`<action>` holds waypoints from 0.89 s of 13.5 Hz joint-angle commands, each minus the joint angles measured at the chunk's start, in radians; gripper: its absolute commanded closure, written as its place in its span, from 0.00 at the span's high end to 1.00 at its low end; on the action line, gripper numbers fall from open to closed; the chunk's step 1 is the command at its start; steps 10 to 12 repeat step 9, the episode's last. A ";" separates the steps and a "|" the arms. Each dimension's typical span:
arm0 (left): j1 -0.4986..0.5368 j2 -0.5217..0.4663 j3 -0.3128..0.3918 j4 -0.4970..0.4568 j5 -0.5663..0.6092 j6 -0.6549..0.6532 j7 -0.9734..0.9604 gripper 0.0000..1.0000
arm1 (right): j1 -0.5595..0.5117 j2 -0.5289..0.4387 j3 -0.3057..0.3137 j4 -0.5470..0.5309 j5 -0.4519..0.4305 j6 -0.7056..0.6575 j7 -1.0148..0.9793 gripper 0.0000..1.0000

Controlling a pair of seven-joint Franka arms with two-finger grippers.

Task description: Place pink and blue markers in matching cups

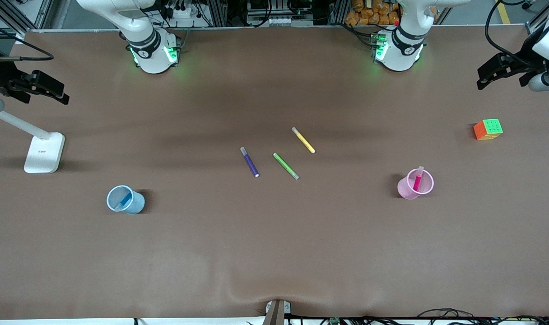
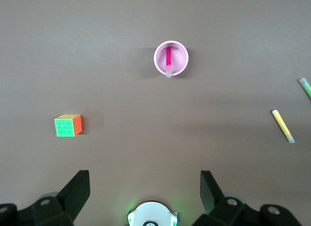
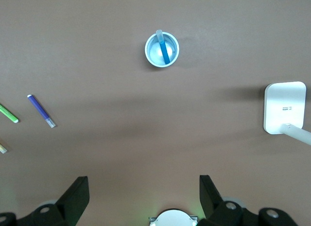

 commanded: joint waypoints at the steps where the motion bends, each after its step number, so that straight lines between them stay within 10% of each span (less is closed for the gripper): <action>1: -0.001 -0.007 0.002 -0.005 -0.019 0.016 0.018 1.00 | -0.006 0.007 0.006 0.013 -0.007 -0.004 -0.001 1.00; 12: 0.002 0.018 0.004 0.039 -0.013 0.009 0.021 1.00 | -0.004 0.010 0.006 0.013 -0.007 -0.004 -0.001 1.00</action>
